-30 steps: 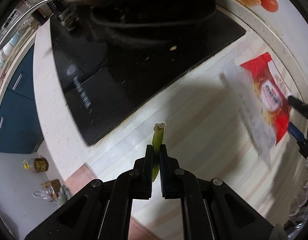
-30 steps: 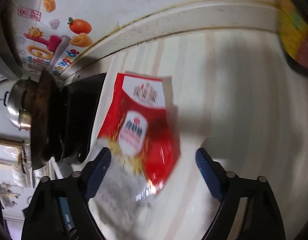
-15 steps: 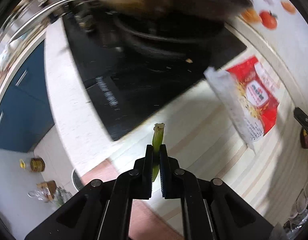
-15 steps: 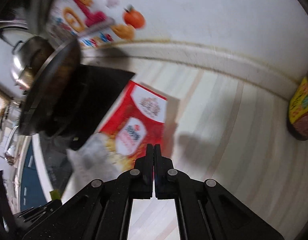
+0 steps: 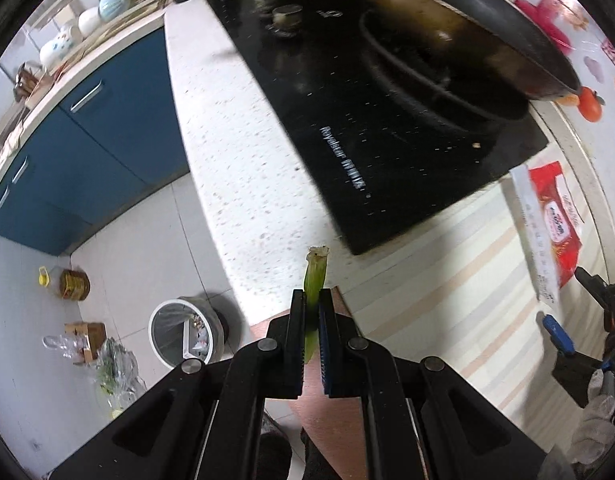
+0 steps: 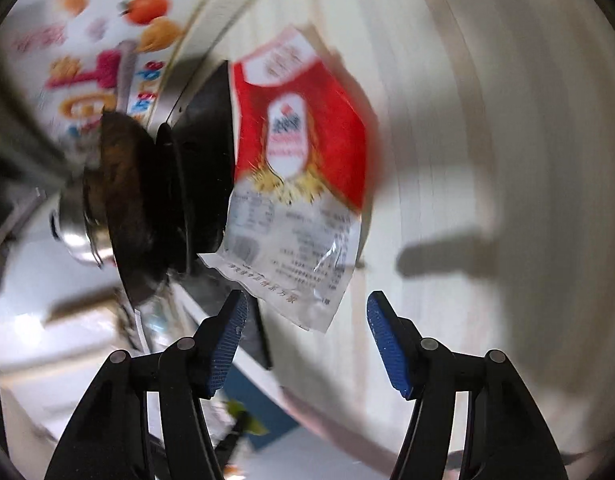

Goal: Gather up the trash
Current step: 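Grasp the green onion stalk with the left gripper while the right gripper grasps the red-white sugar bag, then carry the onion stalk with the left gripper into the bin while the right gripper drops the sugar bag in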

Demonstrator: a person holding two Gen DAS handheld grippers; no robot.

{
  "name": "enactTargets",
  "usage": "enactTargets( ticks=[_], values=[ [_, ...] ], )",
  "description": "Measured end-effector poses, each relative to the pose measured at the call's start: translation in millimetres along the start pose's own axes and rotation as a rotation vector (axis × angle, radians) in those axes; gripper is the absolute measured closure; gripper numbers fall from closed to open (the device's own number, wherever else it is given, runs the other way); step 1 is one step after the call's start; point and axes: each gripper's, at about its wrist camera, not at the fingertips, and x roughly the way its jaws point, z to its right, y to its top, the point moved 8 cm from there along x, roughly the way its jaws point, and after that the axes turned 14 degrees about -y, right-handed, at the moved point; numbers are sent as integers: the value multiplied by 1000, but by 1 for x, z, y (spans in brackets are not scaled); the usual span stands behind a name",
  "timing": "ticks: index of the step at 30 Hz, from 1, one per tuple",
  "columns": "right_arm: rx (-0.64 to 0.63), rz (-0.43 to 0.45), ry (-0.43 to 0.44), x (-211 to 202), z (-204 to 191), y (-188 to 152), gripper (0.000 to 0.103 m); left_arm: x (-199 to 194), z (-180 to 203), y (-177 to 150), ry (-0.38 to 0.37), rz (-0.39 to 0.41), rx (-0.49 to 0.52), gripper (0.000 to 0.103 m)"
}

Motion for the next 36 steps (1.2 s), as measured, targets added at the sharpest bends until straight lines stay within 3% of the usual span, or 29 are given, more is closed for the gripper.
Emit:
enactTargets(
  ticks=[4,5,6,8,9,14,21,28,31,36],
  values=[
    [95,-30,67,25,-1,3,38,5,-9,-2,5,-11,-16,100],
    [114,-29,79,29,-2,5,45,5,-12,-2,9,-13,-18,100],
    [130,-28,88,35,-4,7,67,5,-14,-3,11,-14,-17,100],
    [152,-2,96,38,-4,10,82,3,-18,-4,17,-10,-10,100],
    [135,20,91,36,-6,11,88,1,-20,-4,20,-8,-5,100],
    [-93,160,-4,3,-31,-5,94,-14,-38,-18,26,9,0,100],
    [-387,242,-70,-45,-51,-87,95,-47,-97,-61,7,26,-49,100],
    [-522,162,-85,-44,-37,-191,96,-78,-183,-108,17,55,-132,100],
    [-556,90,-91,-22,-25,-245,96,-80,-224,-130,28,58,-186,100],
    [-658,-69,-163,65,-4,-333,96,-61,-312,-168,53,34,-324,100]
  ],
)
